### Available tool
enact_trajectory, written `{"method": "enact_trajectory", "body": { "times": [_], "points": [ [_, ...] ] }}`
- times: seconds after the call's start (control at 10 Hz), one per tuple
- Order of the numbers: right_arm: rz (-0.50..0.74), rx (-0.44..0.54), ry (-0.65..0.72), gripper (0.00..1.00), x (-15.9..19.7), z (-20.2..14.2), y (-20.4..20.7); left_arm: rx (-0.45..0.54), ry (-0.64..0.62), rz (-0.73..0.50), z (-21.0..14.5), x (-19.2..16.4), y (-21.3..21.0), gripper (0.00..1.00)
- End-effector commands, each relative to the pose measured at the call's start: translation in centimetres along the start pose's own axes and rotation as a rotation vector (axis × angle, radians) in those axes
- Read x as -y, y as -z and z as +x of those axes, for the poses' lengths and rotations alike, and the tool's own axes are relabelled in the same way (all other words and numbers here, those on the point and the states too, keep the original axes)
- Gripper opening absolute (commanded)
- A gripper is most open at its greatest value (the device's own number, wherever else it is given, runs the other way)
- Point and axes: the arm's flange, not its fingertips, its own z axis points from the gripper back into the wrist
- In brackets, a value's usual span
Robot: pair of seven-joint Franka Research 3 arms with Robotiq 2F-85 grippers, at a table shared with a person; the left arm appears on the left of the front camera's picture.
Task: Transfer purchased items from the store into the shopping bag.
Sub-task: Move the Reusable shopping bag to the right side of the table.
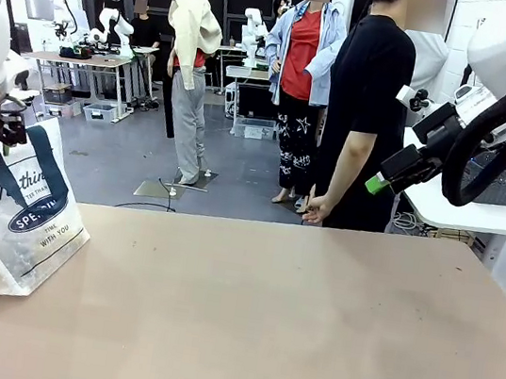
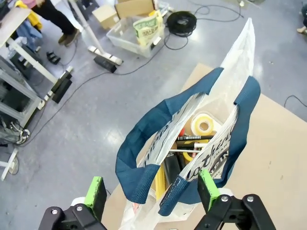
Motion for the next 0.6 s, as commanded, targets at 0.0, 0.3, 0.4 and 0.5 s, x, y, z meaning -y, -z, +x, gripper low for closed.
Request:
{"method": "enact_trajectory", "body": {
  "times": [0.0,0.3,0.4,0.5],
  "points": [
    [-0.012,-0.018,0.011,1.0,-0.1,0.3,0.0,0.011,0.005,-0.02,1.1,-0.6,-1.0,1.0],
    [-0.012,-0.018,0.011,1.0,-0.1,0.3,0.0,-0.059,0.122,-0.17,2.6,-0.3,-2.8,1.0],
    [-0.012,-0.018,0.011,1.0,-0.1,0.3,0.0,-0.102,0.19,-0.214,3.2,0.0,-2.9,1.0],
    [-0.012,-0.018,0.011,1.0,-0.1,0.3,0.0,-0.136,0.259,-0.27,3.9,0.3,-3.0,1.0]
  ]
}}
